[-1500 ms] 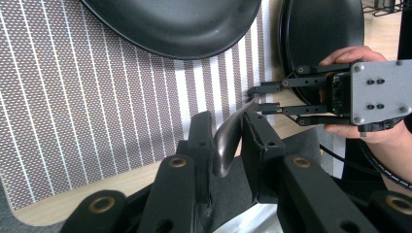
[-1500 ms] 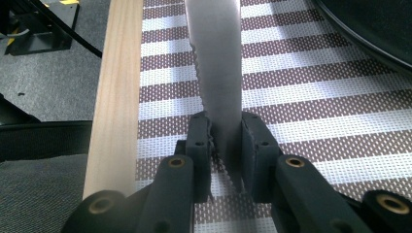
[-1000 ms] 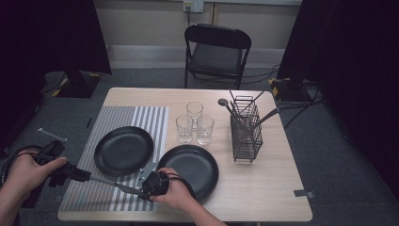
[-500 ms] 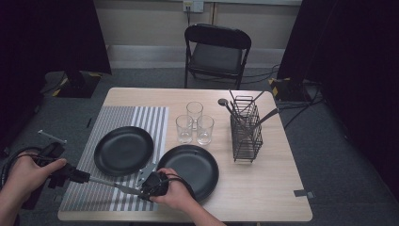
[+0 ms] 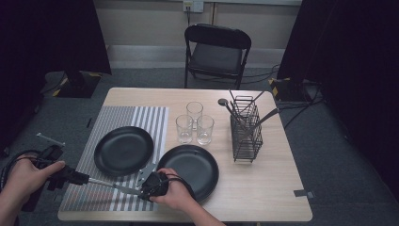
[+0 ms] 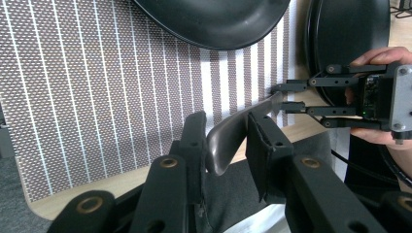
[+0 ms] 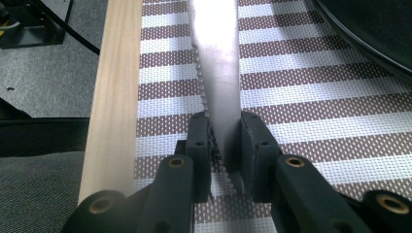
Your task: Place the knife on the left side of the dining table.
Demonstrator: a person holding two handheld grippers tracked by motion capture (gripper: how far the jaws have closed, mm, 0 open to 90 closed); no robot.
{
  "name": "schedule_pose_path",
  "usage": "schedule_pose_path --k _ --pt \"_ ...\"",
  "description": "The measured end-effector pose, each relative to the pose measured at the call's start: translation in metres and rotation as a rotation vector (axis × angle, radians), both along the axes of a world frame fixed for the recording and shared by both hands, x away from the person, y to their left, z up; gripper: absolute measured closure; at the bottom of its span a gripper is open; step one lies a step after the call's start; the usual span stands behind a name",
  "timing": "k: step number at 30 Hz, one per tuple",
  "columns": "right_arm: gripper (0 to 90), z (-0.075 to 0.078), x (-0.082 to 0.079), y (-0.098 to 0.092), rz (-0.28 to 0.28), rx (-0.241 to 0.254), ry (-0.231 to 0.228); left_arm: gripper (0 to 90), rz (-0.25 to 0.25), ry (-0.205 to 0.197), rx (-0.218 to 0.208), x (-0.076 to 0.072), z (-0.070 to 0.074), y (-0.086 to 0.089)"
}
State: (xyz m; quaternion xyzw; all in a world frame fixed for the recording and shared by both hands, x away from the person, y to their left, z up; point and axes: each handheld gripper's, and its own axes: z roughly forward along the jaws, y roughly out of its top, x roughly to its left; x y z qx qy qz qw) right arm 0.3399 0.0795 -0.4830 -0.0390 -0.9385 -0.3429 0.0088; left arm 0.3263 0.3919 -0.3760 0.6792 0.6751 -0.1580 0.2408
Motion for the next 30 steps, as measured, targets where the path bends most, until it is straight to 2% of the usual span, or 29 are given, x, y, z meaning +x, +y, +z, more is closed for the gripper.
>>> schedule_pose_path --k 6,7,16,19,20,22,30 --pt "76.4 0.0001 -0.0007 0.0 -0.005 -0.001 0.003 69.0 -0.009 0.012 -0.006 0.0004 -0.0009 0.0007" --pt "76.5 0.0001 -0.0006 0.0 -0.005 -0.001 0.002 68.9 0.0 0.002 -0.002 0.0 -0.0014 0.0001" --pt "76.5 0.0001 -0.0007 0.0 -0.005 -0.001 0.003 67.8 0.0 0.017 0.024 0.0004 -0.0013 -0.0014" --pt "76.6 0.0 -0.0007 0.0001 -0.003 0.0 0.0 67.4 -0.003 0.008 0.039 0.0002 -0.0009 -0.0023" --pt "76.6 0.0 -0.0007 0.0001 -0.002 0.0 -0.001 67.2 0.022 0.008 0.037 0.0002 -0.001 -0.0044" --pt "76.7 0.0002 -0.0009 0.0001 -0.003 -0.002 -0.003 66.7 0.011 0.009 0.052 0.0009 -0.0013 -0.0039" --pt "76.7 0.0001 -0.0008 0.0002 -0.003 0.0 -0.003 65.8 0.026 0.011 0.06 0.001 -0.0029 -0.0048"
